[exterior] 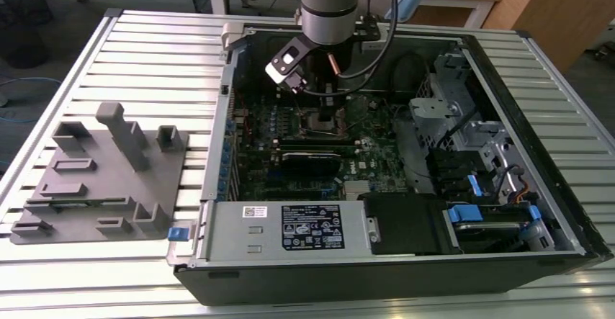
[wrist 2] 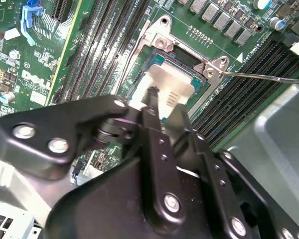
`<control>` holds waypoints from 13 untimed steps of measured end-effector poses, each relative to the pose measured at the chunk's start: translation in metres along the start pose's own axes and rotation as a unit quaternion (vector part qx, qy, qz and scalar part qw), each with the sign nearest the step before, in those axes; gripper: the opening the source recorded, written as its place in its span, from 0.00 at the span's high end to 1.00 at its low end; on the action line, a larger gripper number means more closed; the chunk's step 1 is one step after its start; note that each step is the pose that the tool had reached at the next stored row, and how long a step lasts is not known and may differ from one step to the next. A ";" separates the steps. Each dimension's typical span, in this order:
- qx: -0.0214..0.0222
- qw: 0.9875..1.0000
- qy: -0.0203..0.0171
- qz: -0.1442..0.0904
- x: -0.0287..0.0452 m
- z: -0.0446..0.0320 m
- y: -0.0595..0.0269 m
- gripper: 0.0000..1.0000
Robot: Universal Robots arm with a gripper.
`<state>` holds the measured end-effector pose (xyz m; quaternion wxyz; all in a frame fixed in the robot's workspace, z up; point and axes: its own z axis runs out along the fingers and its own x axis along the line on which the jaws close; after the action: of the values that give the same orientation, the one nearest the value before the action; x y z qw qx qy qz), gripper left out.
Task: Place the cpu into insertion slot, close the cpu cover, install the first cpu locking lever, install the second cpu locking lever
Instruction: 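Place the cpu into insertion slot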
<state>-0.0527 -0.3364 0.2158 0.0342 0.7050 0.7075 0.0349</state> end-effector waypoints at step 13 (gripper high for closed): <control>0.000 1.000 0.000 0.000 0.0000 -0.0001 0.0000 0.89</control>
<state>-0.0527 -0.3364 0.2160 0.0343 0.7050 0.7075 0.0349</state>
